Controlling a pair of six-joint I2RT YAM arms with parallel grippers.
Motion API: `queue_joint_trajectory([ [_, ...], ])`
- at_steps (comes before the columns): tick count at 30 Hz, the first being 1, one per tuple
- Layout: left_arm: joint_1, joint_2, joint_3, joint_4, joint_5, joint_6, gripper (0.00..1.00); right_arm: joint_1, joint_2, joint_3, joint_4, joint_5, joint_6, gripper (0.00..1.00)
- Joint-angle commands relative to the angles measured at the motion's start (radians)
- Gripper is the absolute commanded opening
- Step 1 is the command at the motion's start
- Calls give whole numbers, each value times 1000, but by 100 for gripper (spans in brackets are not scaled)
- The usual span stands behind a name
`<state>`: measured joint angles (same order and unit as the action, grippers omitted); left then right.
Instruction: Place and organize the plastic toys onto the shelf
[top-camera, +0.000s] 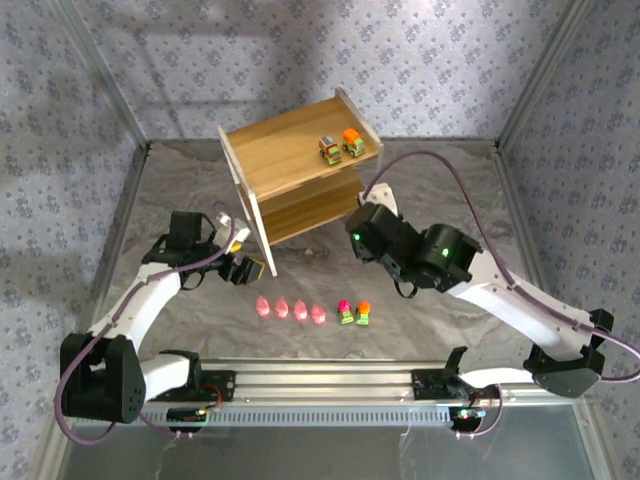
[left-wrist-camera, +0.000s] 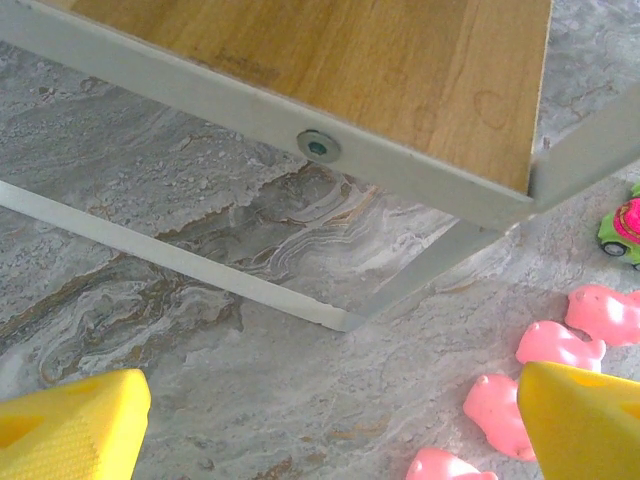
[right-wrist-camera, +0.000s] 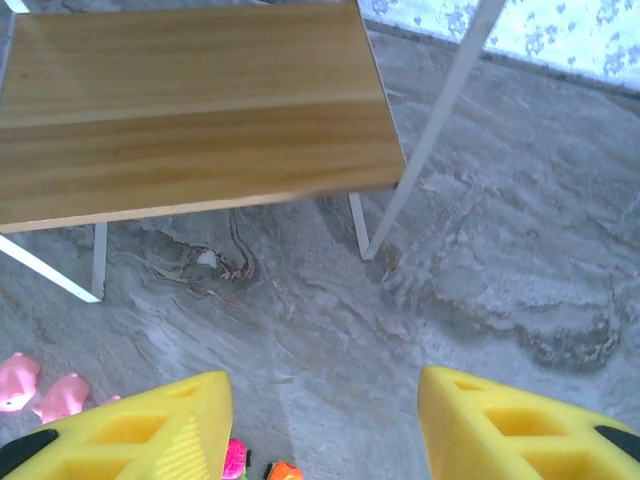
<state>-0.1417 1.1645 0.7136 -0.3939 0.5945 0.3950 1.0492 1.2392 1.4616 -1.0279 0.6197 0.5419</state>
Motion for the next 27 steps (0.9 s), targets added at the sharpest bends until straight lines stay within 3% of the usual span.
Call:
queue_joint_trajectory([
  [1, 5, -29, -10, -27, 23, 42, 95, 34, -37, -111, 9, 78, 188, 55],
  [7, 2, -44, -53, -5, 10, 37, 95, 89, -70, -316, 56, 92, 362, 59],
  [13, -8, -37, -73, 17, 9, 26, 95, 122, -55, -466, 142, 14, 462, 61],
  [27, -22, -17, -73, 32, 4, 16, 95, 204, 54, -683, 333, -111, 618, 61],
])
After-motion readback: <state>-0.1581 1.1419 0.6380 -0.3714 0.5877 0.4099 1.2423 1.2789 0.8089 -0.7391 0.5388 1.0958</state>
